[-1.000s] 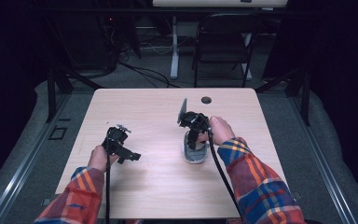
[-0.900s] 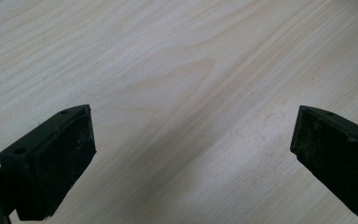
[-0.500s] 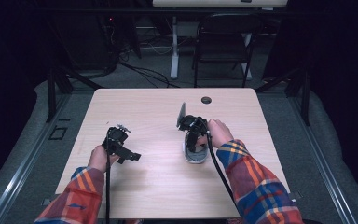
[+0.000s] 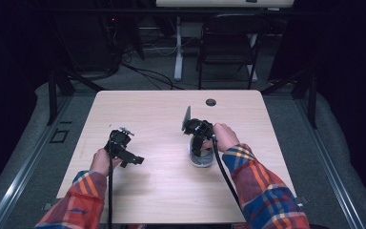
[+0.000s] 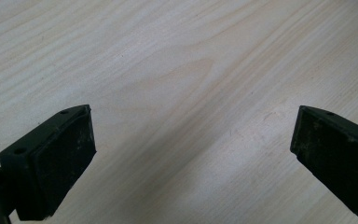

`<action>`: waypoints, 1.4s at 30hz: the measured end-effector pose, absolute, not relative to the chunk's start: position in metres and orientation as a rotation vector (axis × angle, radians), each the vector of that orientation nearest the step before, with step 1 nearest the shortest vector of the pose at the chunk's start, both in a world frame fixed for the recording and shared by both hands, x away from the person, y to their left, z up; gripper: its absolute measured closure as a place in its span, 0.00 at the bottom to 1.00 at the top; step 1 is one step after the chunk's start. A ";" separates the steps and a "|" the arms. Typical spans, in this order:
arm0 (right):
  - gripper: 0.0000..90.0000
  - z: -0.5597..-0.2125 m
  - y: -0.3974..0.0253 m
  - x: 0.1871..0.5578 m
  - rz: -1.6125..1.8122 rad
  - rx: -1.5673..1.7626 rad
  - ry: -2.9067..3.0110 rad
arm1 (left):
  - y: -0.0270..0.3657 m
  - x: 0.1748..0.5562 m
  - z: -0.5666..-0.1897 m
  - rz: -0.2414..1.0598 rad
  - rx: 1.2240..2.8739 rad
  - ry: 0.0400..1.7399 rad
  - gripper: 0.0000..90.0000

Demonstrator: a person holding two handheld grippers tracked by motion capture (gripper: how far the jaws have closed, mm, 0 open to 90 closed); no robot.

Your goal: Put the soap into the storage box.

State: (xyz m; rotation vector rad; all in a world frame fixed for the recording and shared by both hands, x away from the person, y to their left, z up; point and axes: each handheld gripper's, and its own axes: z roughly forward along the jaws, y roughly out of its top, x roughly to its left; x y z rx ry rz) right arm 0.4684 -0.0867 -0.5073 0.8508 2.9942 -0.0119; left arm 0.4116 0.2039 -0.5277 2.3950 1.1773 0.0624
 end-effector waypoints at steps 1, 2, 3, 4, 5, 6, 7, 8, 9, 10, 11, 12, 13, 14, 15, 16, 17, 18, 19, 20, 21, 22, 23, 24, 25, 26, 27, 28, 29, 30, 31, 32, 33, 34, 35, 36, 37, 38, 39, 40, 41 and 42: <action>0.26 -0.507 -0.087 0.468 -0.015 0.854 3.000 | 0.204 0.412 -0.528 0.062 2.396 1.178 0.00; 0.26 -0.507 -0.087 0.468 -0.016 0.848 2.998 | 0.204 0.412 -0.528 0.062 2.396 1.178 0.00; 0.26 -0.507 -0.087 0.468 -0.016 0.848 2.998 | 0.204 0.412 -0.528 0.062 2.397 1.177 0.00; 0.26 -0.507 -0.088 0.468 -0.001 0.856 2.995 | 0.204 0.412 -0.528 0.062 2.396 1.177 0.00; 0.26 -0.506 -0.088 0.468 -0.002 0.855 2.998 | 0.204 0.412 -0.528 0.061 2.396 1.177 0.00; 0.26 -0.506 -0.088 0.468 0.006 0.852 2.997 | 0.204 0.412 -0.528 0.061 2.397 1.177 0.00; 0.26 -0.506 -0.088 0.468 0.006 0.852 2.997 | 0.204 0.412 -0.528 0.061 2.396 1.178 0.00; 0.26 -0.505 -0.089 0.468 0.011 0.853 2.995 | 0.204 0.412 -0.528 0.062 2.396 1.178 0.00; 0.26 -0.505 -0.089 0.467 0.014 0.854 2.994 | 0.204 0.412 -0.528 0.062 2.395 1.179 0.00; 0.25 -0.504 -0.089 0.467 0.020 0.859 2.992 | 0.204 0.412 -0.528 0.061 2.396 1.179 0.00; 0.24 -0.504 -0.089 0.467 0.015 0.863 2.990 | 0.204 0.412 -0.528 0.061 2.395 1.179 0.00; 0.24 -0.503 -0.090 0.467 0.009 0.850 2.989 | 0.204 0.412 -0.528 0.060 2.395 1.178 0.00; 0.24 -0.503 -0.090 0.467 0.010 0.848 2.987 | 0.204 0.411 -0.528 0.061 2.395 1.178 0.00; 0.23 -0.502 -0.090 0.466 0.011 0.859 2.986 | 0.204 0.412 -0.528 0.061 2.395 1.178 0.00; 0.24 -0.502 -0.091 0.466 0.012 0.850 2.986 | 0.204 0.412 -0.528 0.060 2.395 1.179 0.00; 0.24 -0.501 -0.091 0.465 0.021 0.860 2.985 | 0.204 0.412 -0.528 0.059 2.395 1.179 0.00; 0.23 -0.500 -0.092 0.466 0.020 0.849 2.984 | 0.204 0.412 -0.528 0.059 2.395 1.178 0.00; 0.23 -0.499 -0.092 0.465 0.020 0.847 2.984 | 0.204 0.412 -0.528 0.059 2.396 1.177 0.00; 0.22 -0.497 -0.093 0.464 0.024 0.850 2.980 | 0.204 0.412 -0.528 0.058 2.396 1.177 0.00; 0.22 -0.497 -0.093 0.464 0.024 0.850 2.980 | 0.204 0.412 -0.528 0.060 2.396 1.177 0.00; 0.21 -0.494 -0.095 0.463 0.035 0.845 2.980 | 0.204 0.412 -0.528 0.060 2.395 1.178 0.00; 0.21 -0.494 -0.095 0.463 0.035 0.845 2.980 | 0.204 0.412 -0.528 0.060 2.395 1.178 0.00; 0.20 -0.490 -0.098 0.461 0.055 0.853 2.972 | 0.204 0.412 -0.528 0.060 2.394 1.178 0.00; 0.20 -0.490 -0.098 0.461 0.055 0.853 2.972 | 0.204 0.412 -0.528 0.061 2.395 1.178 0.00; 0.20 -0.488 -0.099 0.461 0.063 0.853 2.971 | 0.204 0.412 -0.528 0.060 2.395 1.178 0.00; 0.19 -0.484 -0.104 0.459 0.087 0.862 2.964 | 0.204 0.412 -0.528 0.060 2.395 1.177 0.00; 0.19 -0.484 -0.104 0.459 0.087 0.862 2.964 | 0.204 0.411 -0.528 0.060 2.394 1.178 0.00; 0.19 -0.483 -0.106 0.458 0.096 0.863 2.963 | 0.204 0.412 -0.528 0.060 2.396 1.176 0.00; 0.18 -0.481 -0.108 0.458 0.105 0.870 2.962 | 0.204 0.412 -0.528 0.058 2.396 1.176 0.00; 0.17 -0.479 -0.111 0.456 0.122 0.877 2.954 | 0.204 0.412 -0.528 0.059 2.396 1.176 0.00; 0.17 -0.477 -0.114 0.456 0.121 0.875 2.957 | 0.203 0.412 -0.528 0.059 2.395 1.176 0.00; 0.16 -0.475 -0.116 0.455 0.124 0.876 2.953 | 0.203 0.412 -0.528 0.058 2.395 1.177 0.00; 0.16 -0.474 -0.118 0.454 0.125 0.876 2.951 | 0.203 0.412 -0.528 0.058 2.395 1.177 0.00; 0.16 -0.471 -0.124 0.452 0.142 0.892 2.947 | 0.203 0.412 -0.528 0.059 2.396 1.176 0.00; 0.16 -0.471 -0.124 0.452 0.142 0.892 2.947 | 0.203 0.411 -0.528 0.061 2.395 1.177 0.00; 0.16 -0.467 -0.129 0.450 0.141 0.894 2.937 | 0.203 0.411 -0.528 0.065 2.394 1.177 0.00; 0.16 -0.467 -0.129 0.450 0.141 0.894 2.937 | 0.203 0.411 -0.528 0.065 2.394 1.177 0.00; 0.15 -0.467 -0.132 0.449 0.159 0.909 2.928 | 0.203 0.411 -0.528 0.063 2.394 1.177 0.00; 0.14 -0.465 -0.136 0.449 0.146 0.912 2.922 | 0.203 0.411 -0.528 0.064 2.394 1.176 0.00; 0.12 -0.464 -0.142 0.447 0.151 0.919 2.911 | 0.203 0.411 -0.528 0.063 2.394 1.176 0.00; 0.12 -0.464 -0.142 0.447 0.151 0.919 2.911 | 0.203 0.411 -0.528 0.066 2.393 1.178 0.00; 0.11 -0.463 -0.144 0.446 0.151 0.925 2.906 | 0.203 0.411 -0.528 0.066 2.393 1.178 0.00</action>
